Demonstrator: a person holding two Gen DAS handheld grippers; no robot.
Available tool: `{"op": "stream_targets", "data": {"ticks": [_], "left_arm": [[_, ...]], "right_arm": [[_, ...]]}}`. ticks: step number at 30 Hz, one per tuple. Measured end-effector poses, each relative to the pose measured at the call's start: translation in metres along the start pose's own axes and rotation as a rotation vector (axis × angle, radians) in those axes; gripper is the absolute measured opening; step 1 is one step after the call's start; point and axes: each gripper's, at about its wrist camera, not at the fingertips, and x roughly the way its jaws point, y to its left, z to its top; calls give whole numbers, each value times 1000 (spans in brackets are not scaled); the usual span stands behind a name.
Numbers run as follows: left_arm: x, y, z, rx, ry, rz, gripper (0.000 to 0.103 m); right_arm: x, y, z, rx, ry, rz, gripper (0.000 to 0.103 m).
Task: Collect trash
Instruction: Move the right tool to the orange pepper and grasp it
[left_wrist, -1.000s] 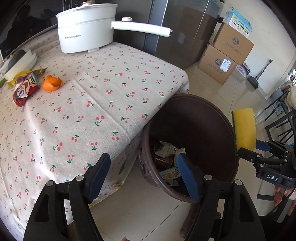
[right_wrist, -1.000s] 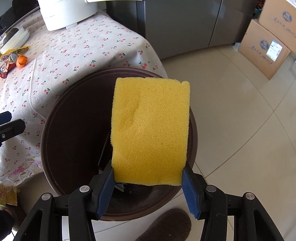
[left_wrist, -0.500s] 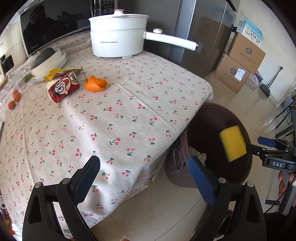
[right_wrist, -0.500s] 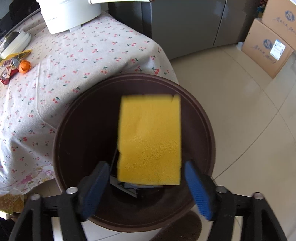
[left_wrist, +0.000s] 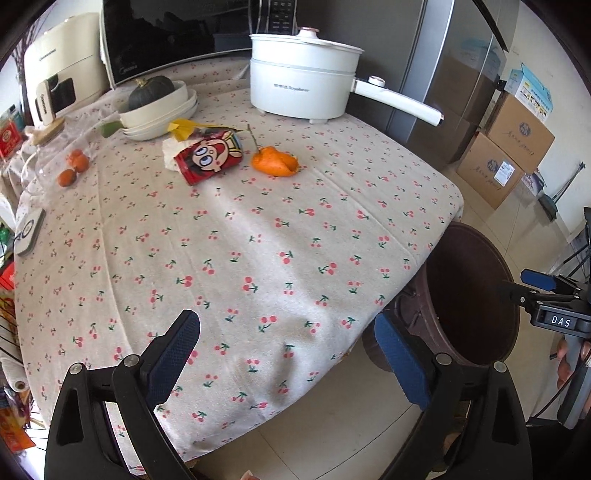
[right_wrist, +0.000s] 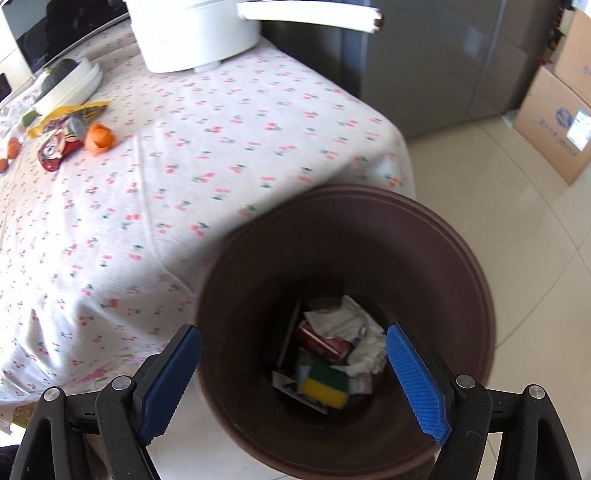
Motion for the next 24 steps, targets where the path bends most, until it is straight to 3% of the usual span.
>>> {"op": "stream_targets", "data": {"ticks": [8, 12, 17, 24], "left_arm": [[-12, 49, -6, -69, -3, 44, 97], [-17, 73, -7, -99, -18, 94, 97], [-23, 103, -7, -152, -26, 133, 102], [-23, 138, -3, -221, -5, 147, 102]], "right_arm": [[7, 44, 14, -45, -2, 27, 90], [10, 66, 23, -65, -23, 30, 103], [15, 96, 38, -99, -44, 5, 103], [34, 141, 67, -111, -39, 50, 103]]}}
